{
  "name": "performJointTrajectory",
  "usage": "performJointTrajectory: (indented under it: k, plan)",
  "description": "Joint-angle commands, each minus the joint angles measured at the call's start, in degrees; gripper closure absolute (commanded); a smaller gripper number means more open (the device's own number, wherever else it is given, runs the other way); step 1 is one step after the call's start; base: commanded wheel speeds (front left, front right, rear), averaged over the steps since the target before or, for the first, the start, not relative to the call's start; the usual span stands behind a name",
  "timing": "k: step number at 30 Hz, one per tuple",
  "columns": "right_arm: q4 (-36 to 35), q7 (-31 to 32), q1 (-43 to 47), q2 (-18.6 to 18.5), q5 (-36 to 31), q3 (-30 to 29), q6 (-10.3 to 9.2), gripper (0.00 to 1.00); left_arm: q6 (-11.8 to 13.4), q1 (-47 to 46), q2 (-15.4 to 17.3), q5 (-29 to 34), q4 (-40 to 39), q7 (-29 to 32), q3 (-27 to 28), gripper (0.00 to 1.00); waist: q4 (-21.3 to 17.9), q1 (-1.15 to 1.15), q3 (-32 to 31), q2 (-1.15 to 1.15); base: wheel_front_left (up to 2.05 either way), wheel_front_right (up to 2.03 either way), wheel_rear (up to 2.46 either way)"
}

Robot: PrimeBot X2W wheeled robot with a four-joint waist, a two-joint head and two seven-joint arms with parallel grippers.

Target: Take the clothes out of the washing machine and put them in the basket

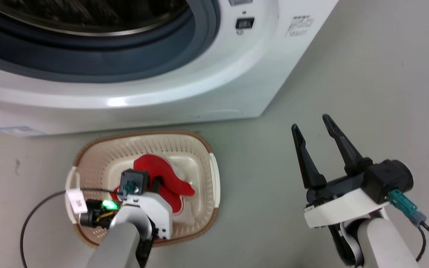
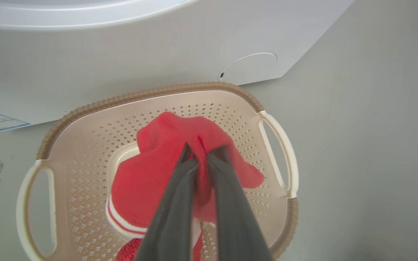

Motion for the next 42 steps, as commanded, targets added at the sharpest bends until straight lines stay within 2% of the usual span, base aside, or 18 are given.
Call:
performJointTrajectory:
  k: [1,5,11,17,21,22,23,24,25,35,42]
  plan:
    - [-0.06,-0.42,-1.42,0.04,0.09,0.28,-0.04,0.0,0.09,-2.99,-0.03,0.45,3.44,-0.37,-0.05,1.0,-1.61,-0.01,4.54,0.0,0.0,0.0,0.0]
    - [0.15,-0.93,-3.37,0.05,0.55,0.92,-0.04,0.0,0.79,-9.13,0.05,-0.78,13.38,-1.17,1.45,1.0,-3.27,-0.01,8.33,0.0,0.0,0.0,0.0]
    - [0.35,-1.55,-5.82,0.05,1.33,2.25,-0.04,0.0,2.0,-16.8,1.07,-3.5,23.46,-1.41,4.5,1.0,-5.86,-0.01,13.98,0.0,0.0,0.0,0.0]
    - [0.69,-1.97,-7.54,0.07,2.07,2.7,-0.04,0.0,2.46,-21.46,2.3,-5.93,29.84,2.7,6.43,1.0,-6.98,-0.01,17.85,0.0,0.0,0.0,0.0]
    - [1.24,-2.06,-8.06,0.05,2.46,3.37,-0.04,0.0,2.76,-22.51,3.37,-6.64,31.37,6.99,6.64,1.0,-7.54,-0.01,18.94,0.0,0.0,0.0,0.0]
    - [1.5,-2.05,-8.53,0.05,2.68,3.57,-0.04,0.0,2.32,-22.22,3.65,-7.43,31.82,9.61,6.9,1.0,-7.63,-0.01,18.94,0.0,0.0,0.0,0.0]
    - [1.69,-2.05,-8.59,0.05,2.67,3.52,-0.04,0.0,2.21,-21.94,3.72,-7.62,31.87,9.78,7.08,0.77,-7.55,-0.01,18.6,0.0,0.0,0.0,0.0]
    - [1.86,-2.06,-8.61,0.05,2.68,3.5,-0.04,0.0,1.95,-21.51,3.75,-7.77,31.95,9.77,7.0,0.41,-7.44,-0.01,18.03,0.0,0.0,0.0,0.0]
    - [2.03,-2.07,-8.61,0.05,2.61,3.4,-0.04,0.0,1.75,-20.91,3.67,-7.79,32.03,9.41,6.86,0.0,-7.27,-0.01,17.16,0.0,0.0,0.0,0.0]
    - [4.89,-2.05,-5.01,0.03,1.48,1.64,-0.04,0.0,-2.99,-14.65,1.13,-8.76,32.21,0.03,6.14,0.0,-4.32,-0.01,2.41,0.0,0.0,0.0,0.0]
    - [6.81,-2.01,-0.85,0.03,-0.03,0.02,-0.04,0.0,-4.78,-10.12,-0.53,-8.15,30.45,-6.74,5.0,0.0,-2.04,-0.01,-7.37,0.0,0.0,0.0,0.0]
